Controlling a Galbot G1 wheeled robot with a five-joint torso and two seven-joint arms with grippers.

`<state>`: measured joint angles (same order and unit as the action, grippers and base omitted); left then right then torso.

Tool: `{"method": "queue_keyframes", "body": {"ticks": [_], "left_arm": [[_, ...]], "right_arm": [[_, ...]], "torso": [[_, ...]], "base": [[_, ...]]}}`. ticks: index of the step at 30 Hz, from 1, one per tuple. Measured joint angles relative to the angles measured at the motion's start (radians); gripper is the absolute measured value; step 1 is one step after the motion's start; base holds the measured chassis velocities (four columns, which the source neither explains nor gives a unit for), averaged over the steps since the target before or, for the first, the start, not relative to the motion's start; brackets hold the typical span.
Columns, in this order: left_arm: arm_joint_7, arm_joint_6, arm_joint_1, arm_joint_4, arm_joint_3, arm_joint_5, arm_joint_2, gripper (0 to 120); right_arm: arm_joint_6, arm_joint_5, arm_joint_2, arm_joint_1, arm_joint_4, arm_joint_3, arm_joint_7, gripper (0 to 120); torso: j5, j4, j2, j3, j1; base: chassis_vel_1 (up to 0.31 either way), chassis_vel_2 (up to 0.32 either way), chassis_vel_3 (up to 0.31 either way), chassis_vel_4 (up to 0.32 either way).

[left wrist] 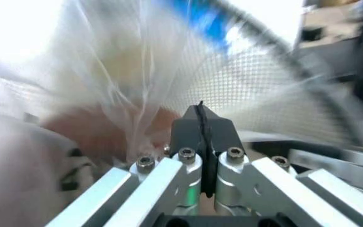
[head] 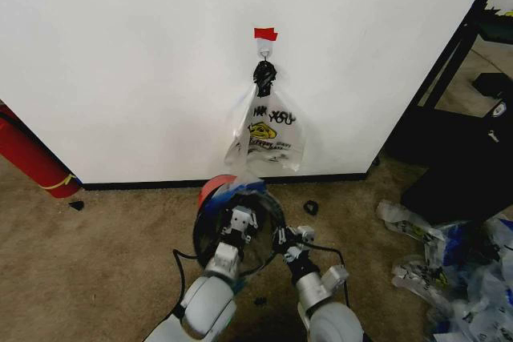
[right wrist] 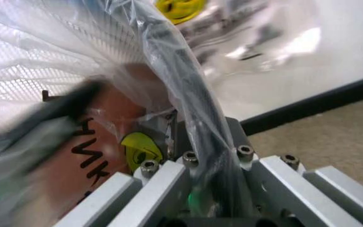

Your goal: Pick up the garbage bag from the wall and place it over the trash bin.

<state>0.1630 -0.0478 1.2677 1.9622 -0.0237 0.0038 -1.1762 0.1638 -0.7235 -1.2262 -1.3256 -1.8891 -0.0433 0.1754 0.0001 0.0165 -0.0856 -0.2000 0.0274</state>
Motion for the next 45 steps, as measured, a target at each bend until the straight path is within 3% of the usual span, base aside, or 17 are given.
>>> {"method": "queue_keyframes", "body": {"ticks": [4, 10, 19, 27, 31, 38, 45], "left_arm": [[-0.088, -0.104, 0.039, 0.041, 0.034, 0.048, 0.047, 14], [-0.1, -0.202, 0.057, 0.068, 0.11, 0.152, 0.077, 34], [-0.07, -0.188, 0.06, 0.093, 0.136, 0.193, 0.088, 69], [-0.064, -0.171, 0.052, 0.078, 0.129, 0.194, 0.07, 93], [-0.039, -0.157, 0.043, 0.07, 0.127, 0.196, 0.061, 86], [0.045, -0.113, 0.037, 0.073, 0.113, 0.136, 0.046, 60], [0.056, -0.111, 0.041, 0.104, 0.096, 0.036, 0.047, 34]], "right_arm": [[-0.011, -0.029, 0.005, 0.008, 0.014, -0.046, 0.028, 0], [-0.012, -0.034, 0.025, -0.003, 0.018, -0.086, 0.038, 0], [-0.01, -0.026, 0.04, -0.031, -0.013, -0.118, 0.037, 0], [-0.008, -0.001, 0.042, -0.043, -0.035, -0.109, 0.031, 0], [-0.008, 0.004, 0.041, -0.045, -0.043, -0.104, 0.03, 0], [-0.006, 0.016, 0.04, -0.052, -0.054, -0.093, 0.024, 0], [-0.006, 0.025, 0.038, -0.051, -0.052, -0.084, 0.019, 0]], "torso": [[-0.0001, 0.0001, 0.0, 0.0, 0.0], [-0.0001, 0.0001, 0.0, 0.0, 0.0], [-0.0001, 0.0001, 0.0, 0.0, 0.0], [0.0, 0.0, 0.0, 0.0, 0.0], [-0.0001, 0.0, 0.0, 0.0, 0.0], [-0.0001, 0.0, 0.0, 0.0, 0.0], [0.0, 0.0, 0.0, 0.0, 0.0]], "base": [[0.0, 0.0, 0.0, 0.0], [0.0, 0.0, 0.0, 0.0], [0.0, 0.0, 0.0, 0.0], [0.0, 0.0, 0.0, 0.0], [0.0, 0.0, 0.0, 0.0], [0.0, 0.0, 0.0, 0.0], [0.0, 0.0, 0.0, 0.0]]}}
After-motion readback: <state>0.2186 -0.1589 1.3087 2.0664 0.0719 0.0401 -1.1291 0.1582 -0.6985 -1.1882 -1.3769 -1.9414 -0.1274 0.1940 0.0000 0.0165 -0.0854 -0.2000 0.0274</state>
